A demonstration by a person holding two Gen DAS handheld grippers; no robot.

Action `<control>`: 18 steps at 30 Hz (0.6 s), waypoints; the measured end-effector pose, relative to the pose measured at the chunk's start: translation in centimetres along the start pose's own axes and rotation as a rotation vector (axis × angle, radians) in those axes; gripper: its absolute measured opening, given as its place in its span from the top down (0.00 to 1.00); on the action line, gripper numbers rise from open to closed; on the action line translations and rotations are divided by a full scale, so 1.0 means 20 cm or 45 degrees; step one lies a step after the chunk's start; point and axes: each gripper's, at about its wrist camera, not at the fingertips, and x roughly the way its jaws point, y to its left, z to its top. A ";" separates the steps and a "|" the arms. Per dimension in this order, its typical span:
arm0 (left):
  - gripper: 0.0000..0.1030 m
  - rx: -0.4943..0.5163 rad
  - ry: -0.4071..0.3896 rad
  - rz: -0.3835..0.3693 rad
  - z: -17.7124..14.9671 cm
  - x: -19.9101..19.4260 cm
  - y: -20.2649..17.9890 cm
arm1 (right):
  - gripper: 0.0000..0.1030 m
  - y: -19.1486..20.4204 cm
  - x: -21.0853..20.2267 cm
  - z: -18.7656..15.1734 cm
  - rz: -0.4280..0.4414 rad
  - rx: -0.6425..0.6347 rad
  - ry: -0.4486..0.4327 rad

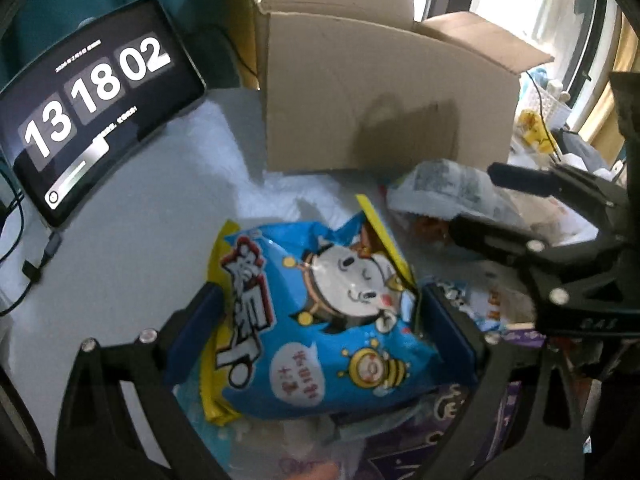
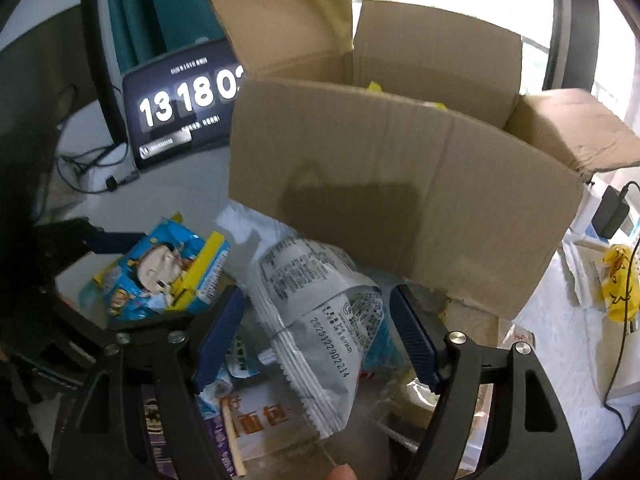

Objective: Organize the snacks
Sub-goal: 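Grasp the blue cartoon snack bag with left while right grasps the silver-white packet, then carry both bags into the cardboard box and open both grippers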

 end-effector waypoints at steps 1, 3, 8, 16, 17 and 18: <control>0.05 0.007 -0.001 0.000 0.00 0.00 0.00 | 0.24 0.00 0.01 0.00 -0.004 -0.004 0.015; 0.05 0.016 -0.009 -0.006 0.00 0.00 0.00 | 0.24 0.01 0.05 -0.01 -0.015 -0.024 0.048; 0.08 0.025 -0.024 -0.032 -0.02 -0.01 0.01 | 0.41 0.04 0.07 -0.01 -0.015 -0.026 0.059; 0.20 0.015 -0.068 -0.077 -0.02 -0.09 0.00 | 0.55 0.03 -0.07 -0.01 0.006 -0.017 -0.024; 0.20 0.004 -0.077 -0.092 -0.02 -0.10 0.00 | 0.55 0.02 -0.10 0.00 0.012 -0.012 -0.040; 0.20 -0.007 -0.091 -0.101 -0.02 -0.13 0.01 | 0.56 0.01 -0.12 0.00 0.019 -0.006 -0.054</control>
